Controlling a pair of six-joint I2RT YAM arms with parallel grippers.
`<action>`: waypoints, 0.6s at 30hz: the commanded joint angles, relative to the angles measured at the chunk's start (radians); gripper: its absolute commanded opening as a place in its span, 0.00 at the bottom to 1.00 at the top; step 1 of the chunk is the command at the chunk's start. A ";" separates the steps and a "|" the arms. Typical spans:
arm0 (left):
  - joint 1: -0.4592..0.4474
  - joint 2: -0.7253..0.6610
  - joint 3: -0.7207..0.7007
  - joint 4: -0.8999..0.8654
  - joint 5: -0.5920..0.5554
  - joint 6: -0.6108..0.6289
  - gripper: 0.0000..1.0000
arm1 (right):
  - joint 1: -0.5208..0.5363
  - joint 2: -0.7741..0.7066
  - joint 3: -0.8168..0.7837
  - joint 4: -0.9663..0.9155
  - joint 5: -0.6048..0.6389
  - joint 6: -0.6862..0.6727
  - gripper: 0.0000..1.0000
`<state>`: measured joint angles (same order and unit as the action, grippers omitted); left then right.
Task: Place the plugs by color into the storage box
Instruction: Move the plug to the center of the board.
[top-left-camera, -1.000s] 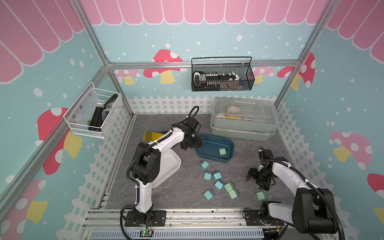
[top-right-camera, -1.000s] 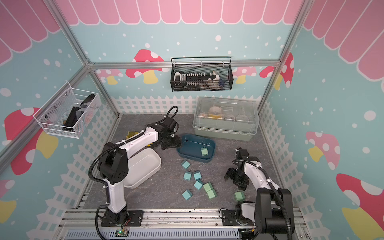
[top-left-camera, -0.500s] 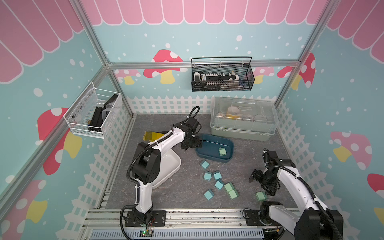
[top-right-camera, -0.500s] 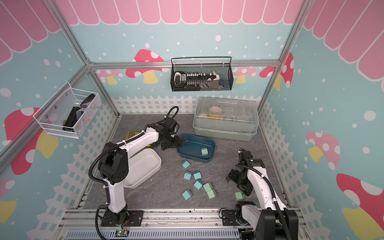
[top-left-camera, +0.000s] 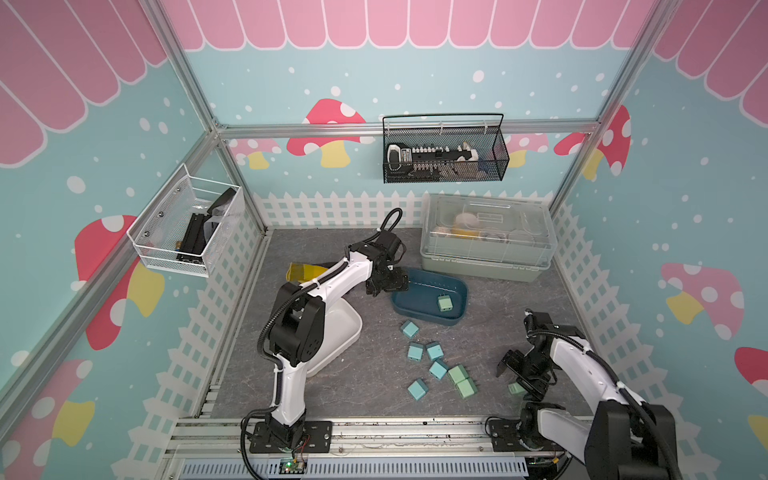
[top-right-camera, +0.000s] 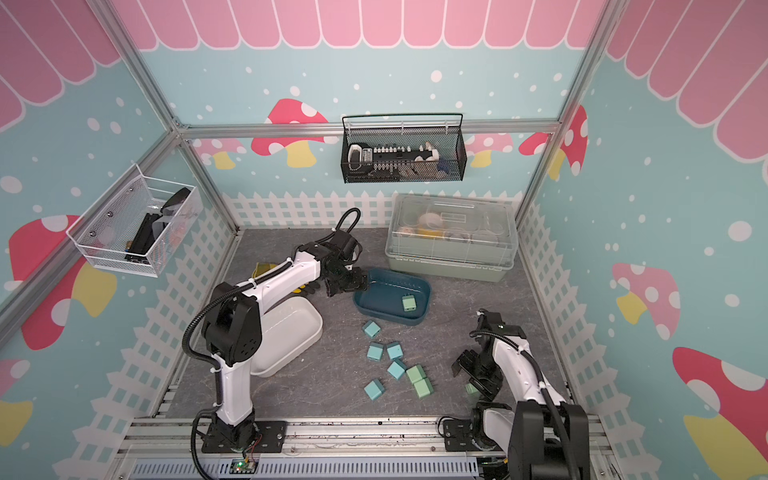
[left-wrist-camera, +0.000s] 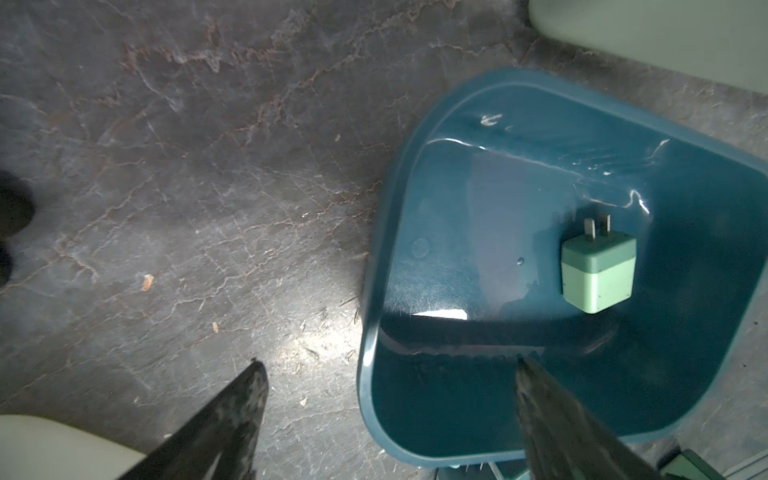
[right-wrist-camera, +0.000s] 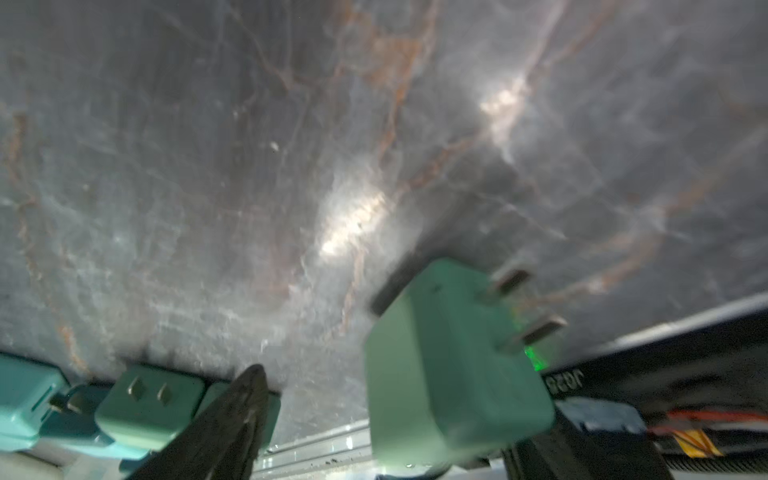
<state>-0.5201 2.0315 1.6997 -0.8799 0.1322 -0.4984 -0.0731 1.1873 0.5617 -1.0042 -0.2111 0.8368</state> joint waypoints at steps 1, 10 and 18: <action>-0.004 0.008 0.029 -0.015 0.008 -0.019 0.90 | -0.002 0.095 0.024 0.174 -0.055 -0.031 0.72; -0.004 -0.026 -0.007 -0.015 -0.027 -0.020 0.90 | 0.004 0.333 0.317 0.206 -0.125 -0.147 0.56; -0.004 -0.030 -0.026 0.003 -0.032 -0.041 0.90 | 0.019 0.387 0.443 0.130 -0.107 -0.242 0.61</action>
<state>-0.5201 2.0293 1.6814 -0.8822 0.1181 -0.5144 -0.0669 1.5486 0.9859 -0.8330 -0.3229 0.6399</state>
